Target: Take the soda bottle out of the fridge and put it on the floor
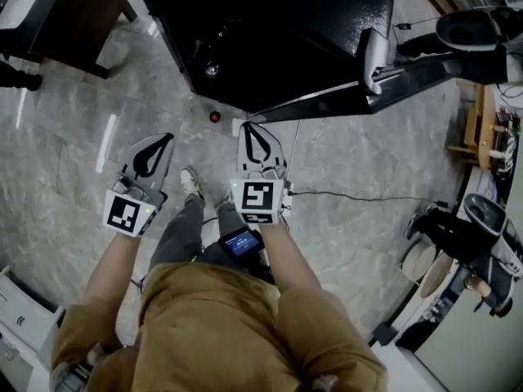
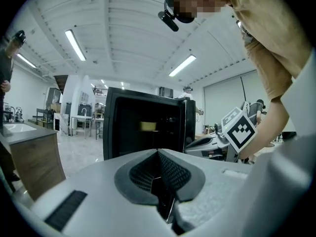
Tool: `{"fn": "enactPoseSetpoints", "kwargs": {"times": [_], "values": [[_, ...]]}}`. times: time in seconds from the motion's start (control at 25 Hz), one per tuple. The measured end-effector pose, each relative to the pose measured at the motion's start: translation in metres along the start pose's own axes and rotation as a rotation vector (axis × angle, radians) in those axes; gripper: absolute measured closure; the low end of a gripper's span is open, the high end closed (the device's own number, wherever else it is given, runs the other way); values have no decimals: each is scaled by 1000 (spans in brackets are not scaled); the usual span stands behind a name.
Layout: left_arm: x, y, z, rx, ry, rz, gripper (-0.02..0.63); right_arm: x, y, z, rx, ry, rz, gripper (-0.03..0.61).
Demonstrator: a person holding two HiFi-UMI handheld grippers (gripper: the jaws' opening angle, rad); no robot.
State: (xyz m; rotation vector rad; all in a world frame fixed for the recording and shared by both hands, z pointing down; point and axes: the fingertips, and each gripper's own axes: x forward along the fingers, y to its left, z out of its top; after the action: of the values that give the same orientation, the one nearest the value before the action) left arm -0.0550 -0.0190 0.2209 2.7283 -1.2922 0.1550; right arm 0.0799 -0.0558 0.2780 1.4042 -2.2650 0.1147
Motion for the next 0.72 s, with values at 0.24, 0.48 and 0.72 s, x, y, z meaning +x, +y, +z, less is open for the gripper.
{"fn": "enactPoseSetpoints", "kwargs": {"times": [0.24,0.48,0.72], "values": [[-19,-6,42,38,-34,23,612,-34,-15,32,20,-47,-37,577],[-35,-16,87,74,-108,3,612,-69,-29,68,-9,-121,-85,577],[-49,-23,129,83,-125,33,612,-115,-46,110,-13,-201,-133,577]]}}
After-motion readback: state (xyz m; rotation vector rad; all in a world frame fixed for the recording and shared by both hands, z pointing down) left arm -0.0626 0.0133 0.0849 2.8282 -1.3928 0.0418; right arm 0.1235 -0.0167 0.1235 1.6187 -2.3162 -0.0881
